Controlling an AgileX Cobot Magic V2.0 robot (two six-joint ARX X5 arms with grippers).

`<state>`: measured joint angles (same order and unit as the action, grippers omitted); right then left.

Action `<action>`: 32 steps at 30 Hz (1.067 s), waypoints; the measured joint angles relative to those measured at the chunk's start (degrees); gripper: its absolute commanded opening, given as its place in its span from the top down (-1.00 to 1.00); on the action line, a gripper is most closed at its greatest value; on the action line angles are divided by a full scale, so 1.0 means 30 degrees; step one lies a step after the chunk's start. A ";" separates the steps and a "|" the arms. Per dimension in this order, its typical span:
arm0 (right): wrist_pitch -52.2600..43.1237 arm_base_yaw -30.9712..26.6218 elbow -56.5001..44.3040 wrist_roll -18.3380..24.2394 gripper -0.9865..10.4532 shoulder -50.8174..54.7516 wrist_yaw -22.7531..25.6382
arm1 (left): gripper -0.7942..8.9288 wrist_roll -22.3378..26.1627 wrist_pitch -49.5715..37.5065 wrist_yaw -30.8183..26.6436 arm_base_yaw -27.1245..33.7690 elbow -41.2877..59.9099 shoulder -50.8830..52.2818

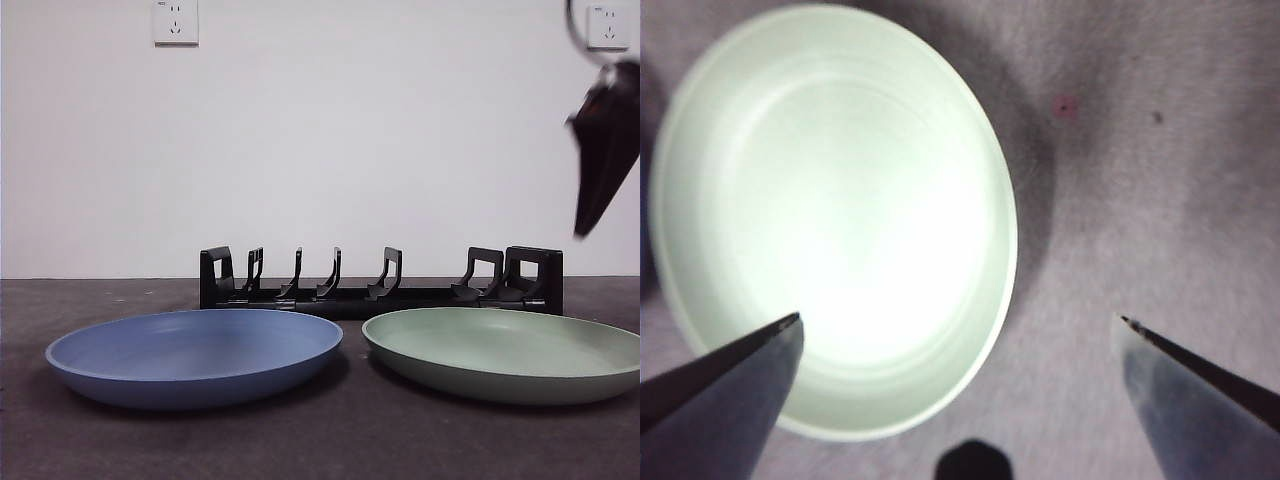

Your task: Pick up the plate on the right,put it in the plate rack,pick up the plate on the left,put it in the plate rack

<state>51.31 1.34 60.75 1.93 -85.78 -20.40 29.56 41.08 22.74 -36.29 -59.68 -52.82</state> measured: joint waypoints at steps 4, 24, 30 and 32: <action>-0.0663 0.0736 0.0000 -0.0007 -0.21 -0.1690 0.1071 | -0.46 0.0364 0.0000 -0.0619 -0.0444 0.0000 -0.0022; -0.1566 0.1056 0.0000 -0.0022 0.76 -0.3810 0.1610 | -0.46 0.0503 0.0000 -0.0743 -0.0583 0.0007 -0.0029; -0.1683 0.1049 0.0015 -0.0087 0.84 -0.3810 0.1494 | -0.46 0.0503 0.0007 -0.0743 -0.0583 0.0000 -0.0029; -0.1763 0.1049 0.0044 -0.0182 0.84 -0.3810 0.1443 | -0.46 0.0503 0.0007 -0.0743 -0.0590 0.0000 -0.0029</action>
<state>46.02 4.49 60.88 1.39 -97.21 -16.08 31.07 41.10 20.51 -38.06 -59.68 -52.90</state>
